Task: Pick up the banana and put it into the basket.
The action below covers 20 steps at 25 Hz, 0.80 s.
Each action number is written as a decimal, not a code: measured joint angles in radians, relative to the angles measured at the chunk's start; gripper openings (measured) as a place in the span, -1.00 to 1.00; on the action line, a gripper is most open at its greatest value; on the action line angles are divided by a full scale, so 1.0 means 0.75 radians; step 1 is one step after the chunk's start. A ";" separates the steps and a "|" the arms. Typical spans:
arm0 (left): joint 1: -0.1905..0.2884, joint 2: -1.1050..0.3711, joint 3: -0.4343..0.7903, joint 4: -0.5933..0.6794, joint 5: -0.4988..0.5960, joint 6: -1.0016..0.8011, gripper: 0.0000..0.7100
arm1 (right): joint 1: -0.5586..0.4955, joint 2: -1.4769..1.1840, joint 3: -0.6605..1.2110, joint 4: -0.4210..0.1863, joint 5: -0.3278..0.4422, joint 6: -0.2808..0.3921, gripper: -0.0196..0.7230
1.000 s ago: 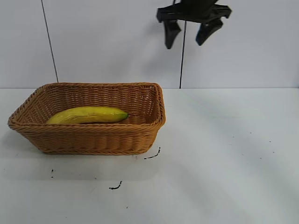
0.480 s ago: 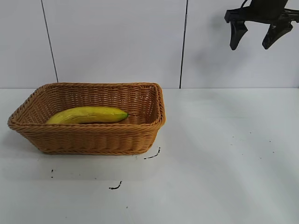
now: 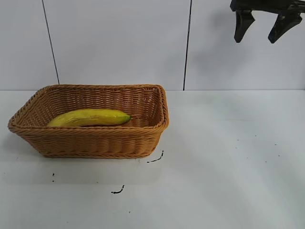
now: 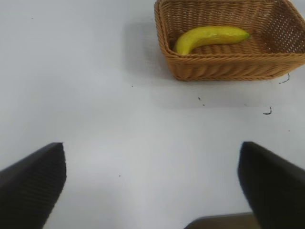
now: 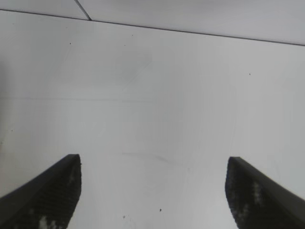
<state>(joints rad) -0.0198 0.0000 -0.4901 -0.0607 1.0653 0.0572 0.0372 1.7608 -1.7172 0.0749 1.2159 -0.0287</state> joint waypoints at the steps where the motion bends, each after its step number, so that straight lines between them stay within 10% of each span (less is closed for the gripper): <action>1: 0.000 0.000 0.000 0.000 0.000 0.000 0.96 | 0.000 -0.076 0.096 -0.001 0.000 0.000 0.66; 14: 0.000 0.000 0.000 0.000 0.000 0.000 0.96 | 0.000 -1.145 1.081 -0.023 -0.003 -0.044 0.66; 20: 0.000 0.000 0.000 0.000 0.000 0.000 0.96 | 0.000 -1.617 1.395 -0.028 -0.168 -0.045 0.66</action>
<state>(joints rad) -0.0198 0.0000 -0.4901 -0.0607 1.0653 0.0572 0.0372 0.5483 -0.6712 0.0539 1.0903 -0.0626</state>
